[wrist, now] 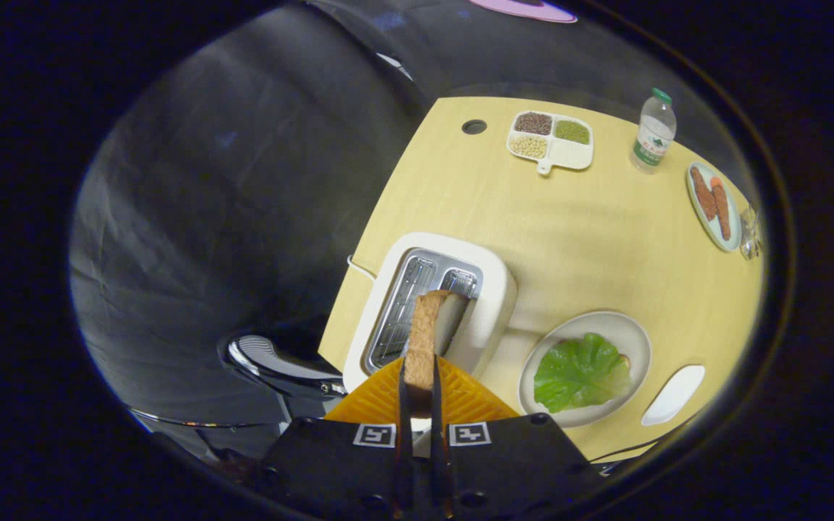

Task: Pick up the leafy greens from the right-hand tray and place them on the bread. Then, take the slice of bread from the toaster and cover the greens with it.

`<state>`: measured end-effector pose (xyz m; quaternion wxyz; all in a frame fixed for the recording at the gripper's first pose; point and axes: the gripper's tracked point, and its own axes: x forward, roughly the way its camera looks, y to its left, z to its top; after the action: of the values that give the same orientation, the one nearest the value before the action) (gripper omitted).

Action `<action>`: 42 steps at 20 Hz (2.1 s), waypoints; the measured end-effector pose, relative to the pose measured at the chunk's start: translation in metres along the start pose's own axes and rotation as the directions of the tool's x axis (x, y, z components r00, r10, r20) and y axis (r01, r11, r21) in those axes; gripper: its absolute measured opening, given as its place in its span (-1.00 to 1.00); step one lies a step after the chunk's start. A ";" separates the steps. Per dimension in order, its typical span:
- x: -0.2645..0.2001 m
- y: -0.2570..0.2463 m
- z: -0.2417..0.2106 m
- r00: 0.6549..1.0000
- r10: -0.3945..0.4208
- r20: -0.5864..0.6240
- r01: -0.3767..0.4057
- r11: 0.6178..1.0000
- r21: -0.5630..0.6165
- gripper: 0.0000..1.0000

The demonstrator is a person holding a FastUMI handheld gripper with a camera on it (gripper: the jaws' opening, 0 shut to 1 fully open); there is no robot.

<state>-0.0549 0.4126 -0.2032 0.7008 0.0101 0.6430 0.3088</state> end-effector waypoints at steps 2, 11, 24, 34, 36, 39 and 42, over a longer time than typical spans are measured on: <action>-0.018 0.002 0.003 0.999 0.038 0.018 -0.039 0.999 0.032 -0.75; -0.108 -0.029 0.024 0.958 0.190 0.213 -0.228 0.959 0.171 -0.75; -0.059 -0.155 -0.054 0.955 0.201 0.220 -0.256 0.930 0.262 -0.75; 0.005 -0.196 -0.079 0.942 0.289 0.169 -0.329 0.896 0.299 -0.75; 0.017 -0.210 -0.086 0.955 0.259 0.141 -0.291 0.907 0.306 -0.75; 0.031 -0.224 -0.092 0.968 0.221 0.121 -0.249 0.912 0.326 -0.75; 0.043 -0.241 -0.097 0.984 0.152 0.094 -0.175 0.933 0.315 -0.73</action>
<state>-0.0420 0.1995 -0.3577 0.6831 0.1885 0.6573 0.2563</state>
